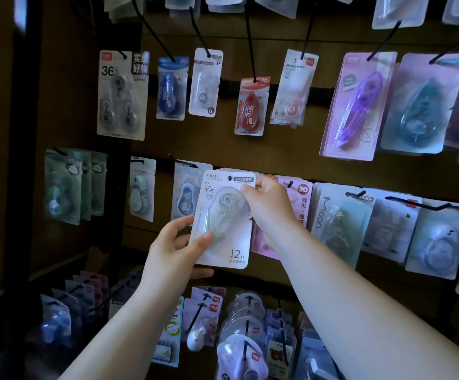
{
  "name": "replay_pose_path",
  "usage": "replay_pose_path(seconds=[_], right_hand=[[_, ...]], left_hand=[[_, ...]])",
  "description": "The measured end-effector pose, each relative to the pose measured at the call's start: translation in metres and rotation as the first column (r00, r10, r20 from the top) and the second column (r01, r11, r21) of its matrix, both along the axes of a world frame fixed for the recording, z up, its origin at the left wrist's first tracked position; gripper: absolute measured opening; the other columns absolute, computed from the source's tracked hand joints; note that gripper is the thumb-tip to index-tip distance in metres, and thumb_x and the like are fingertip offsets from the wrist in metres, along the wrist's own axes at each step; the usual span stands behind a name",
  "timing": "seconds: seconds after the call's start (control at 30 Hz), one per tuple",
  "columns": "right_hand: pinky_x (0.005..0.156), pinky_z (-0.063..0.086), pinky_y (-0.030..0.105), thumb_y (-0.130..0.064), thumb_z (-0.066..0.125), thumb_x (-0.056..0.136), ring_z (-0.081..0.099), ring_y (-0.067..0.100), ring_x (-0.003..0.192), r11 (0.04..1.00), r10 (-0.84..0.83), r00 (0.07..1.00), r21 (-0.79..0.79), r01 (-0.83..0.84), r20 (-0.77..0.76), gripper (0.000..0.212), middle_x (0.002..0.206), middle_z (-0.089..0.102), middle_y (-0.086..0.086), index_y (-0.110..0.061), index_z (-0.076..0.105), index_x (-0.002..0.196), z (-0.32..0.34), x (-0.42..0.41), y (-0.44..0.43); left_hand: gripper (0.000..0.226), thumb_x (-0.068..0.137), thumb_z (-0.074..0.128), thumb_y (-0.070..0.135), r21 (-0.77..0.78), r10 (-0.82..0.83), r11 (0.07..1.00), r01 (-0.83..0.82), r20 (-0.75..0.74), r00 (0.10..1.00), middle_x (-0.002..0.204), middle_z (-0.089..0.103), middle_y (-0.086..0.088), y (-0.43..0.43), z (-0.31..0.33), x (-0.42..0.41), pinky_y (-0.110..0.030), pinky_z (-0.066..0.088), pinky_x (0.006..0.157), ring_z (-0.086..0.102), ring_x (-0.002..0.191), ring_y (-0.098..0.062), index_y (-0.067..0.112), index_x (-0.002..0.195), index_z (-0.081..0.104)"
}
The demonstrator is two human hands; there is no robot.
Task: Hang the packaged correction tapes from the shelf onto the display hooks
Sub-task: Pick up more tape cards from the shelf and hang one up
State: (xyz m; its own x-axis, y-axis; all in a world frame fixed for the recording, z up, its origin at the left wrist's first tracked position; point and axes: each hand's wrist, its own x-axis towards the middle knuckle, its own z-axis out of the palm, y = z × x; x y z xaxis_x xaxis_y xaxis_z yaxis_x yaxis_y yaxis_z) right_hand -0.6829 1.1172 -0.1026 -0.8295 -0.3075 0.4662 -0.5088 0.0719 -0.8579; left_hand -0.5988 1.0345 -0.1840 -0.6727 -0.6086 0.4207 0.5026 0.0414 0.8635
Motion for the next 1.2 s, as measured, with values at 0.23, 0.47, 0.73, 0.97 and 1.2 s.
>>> replay_pose_path(seconds=[0.23, 0.47, 0.73, 0.97, 1.2], right_hand=[[0.093, 0.051, 0.042, -0.013, 0.046, 0.091, 0.062, 0.027, 0.103, 1.000, 0.002, 1.000, 0.017, -0.002, 0.008, 0.009, 0.095, 0.062, 0.003, -0.018, 0.054, 0.089, -0.004, -0.006, -0.002], [0.093, 0.050, 0.045, -0.016, 0.047, 0.091, 0.062, 0.030, 0.103, 0.995, -0.076, 0.997, 0.067, 0.077, -0.019, 0.022, 0.112, 0.066, 0.013, -0.005, 0.059, 0.106, -0.004, -0.016, -0.007], [0.047, 0.020, 0.025, -0.020, 0.042, 0.094, 0.038, 0.017, 0.059, 0.962, -0.161, 0.974, 0.193, 0.190, -0.157, 0.027, 0.068, 0.046, 0.004, -0.013, 0.040, 0.068, -0.006, -0.032, -0.014], [0.049, 0.033, 0.003, -0.016, 0.041, 0.094, 0.041, 0.020, 0.075, 0.947, -0.207, 0.945, 0.191, 0.259, -0.254, 0.006, 0.076, 0.050, 0.000, -0.014, 0.041, 0.087, -0.016, -0.041, -0.015], [0.061, 0.033, 0.020, -0.017, 0.044, 0.093, 0.052, 0.017, 0.097, 0.964, -0.202, 0.952, 0.126, 0.236, -0.231, 0.031, 0.119, 0.060, 0.006, -0.011, 0.044, 0.124, -0.024, -0.039, -0.015]], left_hand=[[0.030, 0.084, 0.061, 0.012, -0.010, 0.001, 1.000, -0.001, 0.015, 1.000, 0.078, 0.069, 0.006, -0.004, -0.001, -0.004, -0.020, 0.054, 0.045, 0.068, 0.056, 0.000, 0.024, 0.110, 0.049], [0.030, 0.087, 0.058, 0.016, -0.050, 0.019, 0.999, -0.016, 0.065, 0.998, 0.086, 0.064, 0.006, -0.007, -0.001, -0.021, -0.019, 0.054, 0.048, 0.065, 0.078, -0.011, 0.026, 0.112, 0.046], [0.028, 0.090, 0.052, 0.016, -0.080, 0.084, 0.994, -0.076, 0.101, 0.991, 0.092, 0.055, 0.012, -0.010, -0.004, -0.049, -0.020, 0.049, 0.057, 0.057, 0.080, -0.005, 0.030, 0.112, 0.040], [0.044, 0.091, 0.052, 0.014, -0.133, 0.125, 0.986, -0.104, 0.165, 0.978, 0.117, 0.056, -0.004, -0.012, -0.004, -0.066, -0.027, 0.046, 0.078, 0.054, 0.098, -0.015, 0.014, 0.133, 0.039], [0.057, 0.089, 0.054, 0.025, -0.226, 0.253, 0.952, -0.206, 0.205, 0.945, 0.144, 0.035, -0.007, -0.020, -0.003, -0.074, -0.036, 0.039, 0.104, 0.038, 0.131, -0.023, 0.020, 0.141, 0.030]])
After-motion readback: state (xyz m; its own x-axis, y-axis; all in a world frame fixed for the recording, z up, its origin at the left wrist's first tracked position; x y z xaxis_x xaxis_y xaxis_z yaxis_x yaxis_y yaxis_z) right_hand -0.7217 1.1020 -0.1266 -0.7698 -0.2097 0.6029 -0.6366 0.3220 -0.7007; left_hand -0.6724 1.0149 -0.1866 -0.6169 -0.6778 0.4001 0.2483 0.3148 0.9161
